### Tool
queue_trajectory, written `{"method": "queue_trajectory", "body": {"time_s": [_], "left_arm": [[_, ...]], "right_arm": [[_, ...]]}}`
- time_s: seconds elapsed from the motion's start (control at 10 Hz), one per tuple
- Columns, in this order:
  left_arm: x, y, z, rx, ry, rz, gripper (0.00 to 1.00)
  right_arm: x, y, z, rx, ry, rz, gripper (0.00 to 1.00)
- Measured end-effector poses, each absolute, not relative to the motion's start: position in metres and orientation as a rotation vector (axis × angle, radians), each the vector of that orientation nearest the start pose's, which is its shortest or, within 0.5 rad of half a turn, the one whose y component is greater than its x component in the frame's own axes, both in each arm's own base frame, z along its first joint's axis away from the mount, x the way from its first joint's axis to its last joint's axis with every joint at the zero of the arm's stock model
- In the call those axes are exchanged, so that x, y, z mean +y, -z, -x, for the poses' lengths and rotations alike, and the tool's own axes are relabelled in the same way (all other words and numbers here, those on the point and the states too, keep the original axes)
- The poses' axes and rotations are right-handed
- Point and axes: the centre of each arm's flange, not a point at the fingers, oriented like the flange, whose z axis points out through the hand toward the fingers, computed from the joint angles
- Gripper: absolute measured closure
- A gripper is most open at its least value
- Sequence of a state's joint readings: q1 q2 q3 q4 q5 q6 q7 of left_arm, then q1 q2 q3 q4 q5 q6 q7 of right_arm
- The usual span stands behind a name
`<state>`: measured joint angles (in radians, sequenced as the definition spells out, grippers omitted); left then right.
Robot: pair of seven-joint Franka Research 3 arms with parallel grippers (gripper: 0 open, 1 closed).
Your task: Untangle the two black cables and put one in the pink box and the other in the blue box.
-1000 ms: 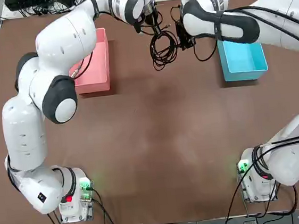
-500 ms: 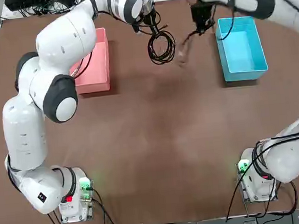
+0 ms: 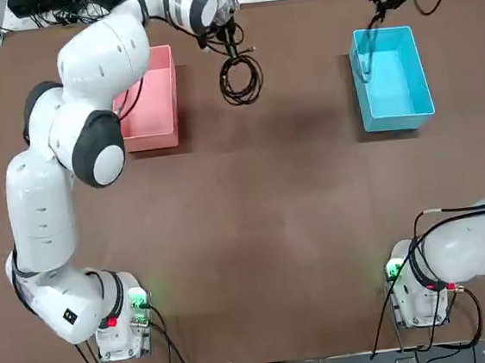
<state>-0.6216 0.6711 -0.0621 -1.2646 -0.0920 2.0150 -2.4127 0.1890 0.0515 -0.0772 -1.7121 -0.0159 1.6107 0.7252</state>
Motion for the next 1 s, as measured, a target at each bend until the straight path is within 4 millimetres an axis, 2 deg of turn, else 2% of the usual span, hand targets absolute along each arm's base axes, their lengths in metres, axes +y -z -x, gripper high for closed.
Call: {"method": "queue_trajectory", "body": {"time_s": [0.1, 0.2, 0.4, 0.5, 0.6, 0.7, 1.0], "left_arm": [[-0.433, -0.367, -0.599, 2.366, 0.184, -2.005, 0.85], [-0.389, -0.364, -0.621, 2.356, 0.191, -2.066, 0.85], [-0.289, -0.379, -0.657, 2.314, 0.200, -2.121, 0.85], [-0.244, -0.387, -0.663, 2.290, 0.204, -2.150, 0.85], [-0.208, -0.385, -0.663, 2.273, 0.206, -2.190, 0.85], [-0.185, -0.375, -0.661, 2.278, 0.214, -2.222, 0.85], [-0.148, -0.337, -0.654, 2.292, 0.235, -2.262, 0.85]], "right_arm": [[0.046, -0.533, -0.561, 0.818, -0.205, 3.122, 0.85], [0.030, -0.533, -0.564, 0.665, -0.190, 3.153, 0.85], [0.000, -0.527, -0.574, 0.454, -0.117, 3.172, 0.85], [-0.011, -0.514, -0.581, 0.372, -0.074, 3.178, 0.85], [-0.023, -0.494, -0.588, 0.298, -0.062, 3.184, 0.85], [-0.033, -0.470, -0.596, 0.230, -0.072, 3.190, 0.85], [-0.044, -0.398, -0.621, 0.128, -0.099, 3.200, 0.85]]}}
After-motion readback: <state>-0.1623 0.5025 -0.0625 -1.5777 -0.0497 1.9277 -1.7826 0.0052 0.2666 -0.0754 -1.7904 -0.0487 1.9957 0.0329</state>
